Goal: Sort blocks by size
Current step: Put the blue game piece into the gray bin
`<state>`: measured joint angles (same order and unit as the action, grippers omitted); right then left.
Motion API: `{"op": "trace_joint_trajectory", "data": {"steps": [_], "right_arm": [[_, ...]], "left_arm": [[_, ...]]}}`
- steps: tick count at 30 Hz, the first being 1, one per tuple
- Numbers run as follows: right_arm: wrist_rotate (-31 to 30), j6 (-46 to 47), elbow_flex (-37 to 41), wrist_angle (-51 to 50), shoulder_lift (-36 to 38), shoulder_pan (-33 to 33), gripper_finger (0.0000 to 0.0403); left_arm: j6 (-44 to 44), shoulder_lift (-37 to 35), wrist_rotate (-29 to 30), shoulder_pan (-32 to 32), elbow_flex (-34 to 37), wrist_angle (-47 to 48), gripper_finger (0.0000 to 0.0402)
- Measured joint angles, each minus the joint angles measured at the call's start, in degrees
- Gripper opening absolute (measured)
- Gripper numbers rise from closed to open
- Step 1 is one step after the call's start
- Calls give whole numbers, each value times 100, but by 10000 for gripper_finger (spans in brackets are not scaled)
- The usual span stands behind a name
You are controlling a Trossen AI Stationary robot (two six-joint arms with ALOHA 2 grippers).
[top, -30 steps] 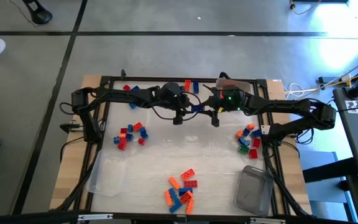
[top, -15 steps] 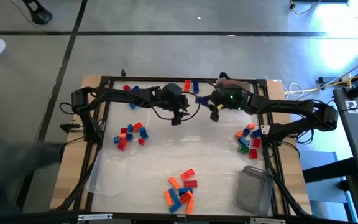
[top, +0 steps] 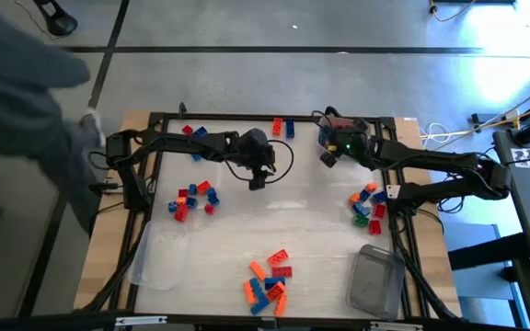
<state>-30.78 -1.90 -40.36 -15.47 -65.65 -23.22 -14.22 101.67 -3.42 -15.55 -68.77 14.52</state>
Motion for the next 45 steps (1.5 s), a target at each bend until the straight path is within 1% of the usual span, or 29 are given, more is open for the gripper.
{"op": "trace_joint_trajectory", "data": {"steps": [6,16,21,25,32,40,45], "right_arm": [[-357,999,0,-826,-2,-497,148],[-287,1788,2,-1643,-7,-1418,150],[-68,1799,2,-1631,-9,-1596,151],[-216,1805,2,-1626,-9,-1593,151],[-301,1819,6,-1608,-63,-1594,151],[-464,1808,505,-807,-149,-1594,152],[-569,1796,660,-693,-149,-1592,152]], "left_arm": [[-10,0,1,35,0,-4,194],[-11,0,2,37,0,-7,194],[-11,0,2,37,0,-8,194],[-10,0,4,37,0,-9,194],[-15,0,7,78,0,-13,194],[-89,2,7,133,0,-22,194],[-90,2,8,133,0,-40,194]]}}
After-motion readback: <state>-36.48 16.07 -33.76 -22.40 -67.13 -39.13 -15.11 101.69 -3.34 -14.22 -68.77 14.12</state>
